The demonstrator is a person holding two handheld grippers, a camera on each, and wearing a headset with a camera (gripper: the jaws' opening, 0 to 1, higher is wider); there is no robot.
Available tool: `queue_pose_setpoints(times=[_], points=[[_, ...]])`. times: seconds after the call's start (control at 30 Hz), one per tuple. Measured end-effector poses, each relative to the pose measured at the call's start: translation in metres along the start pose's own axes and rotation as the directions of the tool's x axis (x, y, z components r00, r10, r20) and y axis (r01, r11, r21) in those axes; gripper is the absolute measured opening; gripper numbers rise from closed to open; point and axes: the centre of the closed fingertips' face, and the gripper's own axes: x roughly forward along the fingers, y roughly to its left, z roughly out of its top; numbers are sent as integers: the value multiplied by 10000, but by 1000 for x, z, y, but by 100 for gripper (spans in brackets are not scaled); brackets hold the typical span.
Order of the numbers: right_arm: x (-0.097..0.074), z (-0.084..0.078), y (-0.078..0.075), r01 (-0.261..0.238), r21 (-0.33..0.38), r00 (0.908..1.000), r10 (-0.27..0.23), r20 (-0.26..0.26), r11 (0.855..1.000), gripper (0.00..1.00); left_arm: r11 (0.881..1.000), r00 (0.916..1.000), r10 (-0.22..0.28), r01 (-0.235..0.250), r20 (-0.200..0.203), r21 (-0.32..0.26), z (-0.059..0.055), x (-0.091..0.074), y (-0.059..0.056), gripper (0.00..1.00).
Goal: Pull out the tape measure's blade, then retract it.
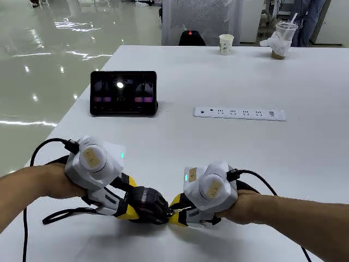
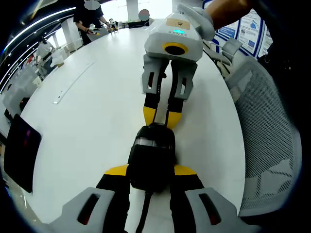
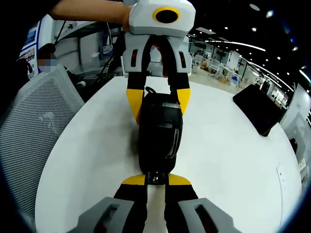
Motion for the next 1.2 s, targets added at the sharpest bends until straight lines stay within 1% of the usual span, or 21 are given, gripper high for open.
queue_pose_setpoints(times=[0.3, 0.77, 1.2], points=[[-1, -1, 1, -77, -49, 10000, 77, -7, 10000, 8, 10000, 10000, -22, 22, -22, 27, -1, 1, 1, 25], [-12, -14, 2, -47, -130, 9999, 45, -117, 9999, 9, 10000, 10000, -14, 14, 3, -27, -1, 1, 1, 25], [-23, -25, 3, -54, 32, 9999, 55, -147, 10000, 9, 10000, 10000, -19, 19, 20, -74, -1, 2, 1, 25]])
